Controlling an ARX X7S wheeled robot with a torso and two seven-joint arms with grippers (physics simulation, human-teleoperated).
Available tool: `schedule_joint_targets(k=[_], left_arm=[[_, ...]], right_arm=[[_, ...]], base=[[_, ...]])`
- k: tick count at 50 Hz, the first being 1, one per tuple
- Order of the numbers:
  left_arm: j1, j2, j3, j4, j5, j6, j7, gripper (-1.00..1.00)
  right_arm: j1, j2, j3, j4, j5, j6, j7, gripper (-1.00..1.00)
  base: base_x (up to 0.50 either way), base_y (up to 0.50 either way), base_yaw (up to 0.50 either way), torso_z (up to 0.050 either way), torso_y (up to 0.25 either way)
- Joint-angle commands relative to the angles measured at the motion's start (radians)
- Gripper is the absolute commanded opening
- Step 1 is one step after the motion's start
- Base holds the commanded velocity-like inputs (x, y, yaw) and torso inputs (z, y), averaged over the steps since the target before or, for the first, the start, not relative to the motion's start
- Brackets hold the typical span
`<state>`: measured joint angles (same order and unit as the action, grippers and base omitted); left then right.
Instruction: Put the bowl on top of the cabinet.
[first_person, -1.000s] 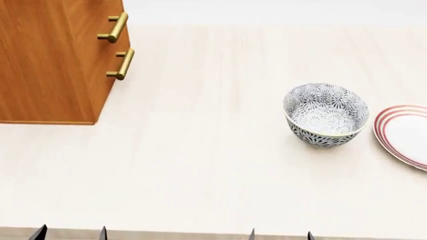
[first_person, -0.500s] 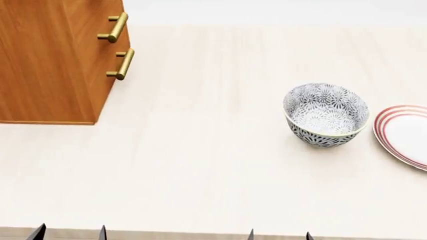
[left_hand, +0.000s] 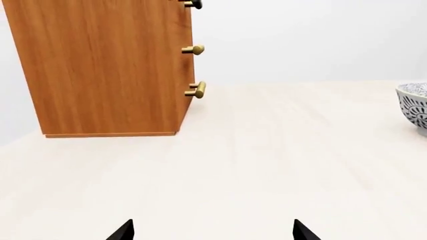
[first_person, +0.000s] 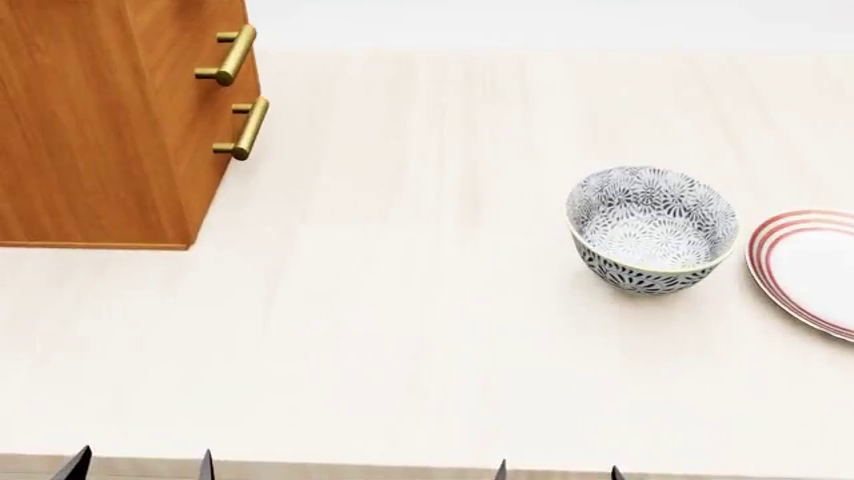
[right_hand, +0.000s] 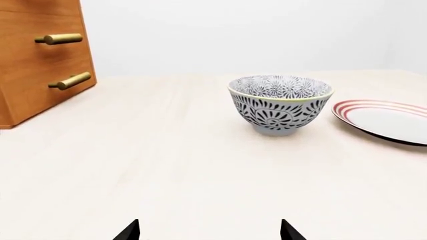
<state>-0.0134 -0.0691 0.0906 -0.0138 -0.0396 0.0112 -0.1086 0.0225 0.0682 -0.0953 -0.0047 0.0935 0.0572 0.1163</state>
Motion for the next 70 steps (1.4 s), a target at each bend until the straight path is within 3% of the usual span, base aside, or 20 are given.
schedule_joint_targets(k=[1,28,36,38,53,70], left_arm=[[0.005,-0.005,0.007,0.009,-0.015,-0.003,0.005,1.0],[0.209,-0.04,0.106,0.347,0.135,0.0,-0.111,1.0],[0.227,-0.064,0.139,0.353,0.17,0.065,-0.126,1.0],[0.222,-0.044,0.121,0.368,0.167,0.0,-0.148,1.0],[0.208,-0.081,0.163,0.351,0.143,0.013,-0.121,1.0],[0.193,-0.094,0.175,0.331,0.121,0.016,-0.125,1.0]], right_arm=[[-0.006,0.006,-0.007,-0.002,-0.002,-0.016,0.005,1.0],[-0.278,0.066,-0.067,-0.342,-0.083,-0.15,0.093,1.0],[-0.313,0.082,-0.078,-0.372,-0.082,-0.181,0.098,1.0],[-0.313,0.086,-0.08,-0.371,-0.078,-0.182,0.097,1.0],[-0.303,0.1,-0.098,-0.358,-0.077,-0.187,0.104,1.0],[-0.293,0.11,-0.11,-0.35,-0.074,-0.18,0.119,1.0]], base=[[0.0,0.0,0.0,0.0,0.0],[0.0,0.0,0.0,0.0,0.0],[0.0,0.0,0.0,0.0,0.0],[0.0,0.0,0.0,0.0,0.0],[0.0,0.0,0.0,0.0,0.0],[0.0,0.0,0.0,0.049,0.0]])
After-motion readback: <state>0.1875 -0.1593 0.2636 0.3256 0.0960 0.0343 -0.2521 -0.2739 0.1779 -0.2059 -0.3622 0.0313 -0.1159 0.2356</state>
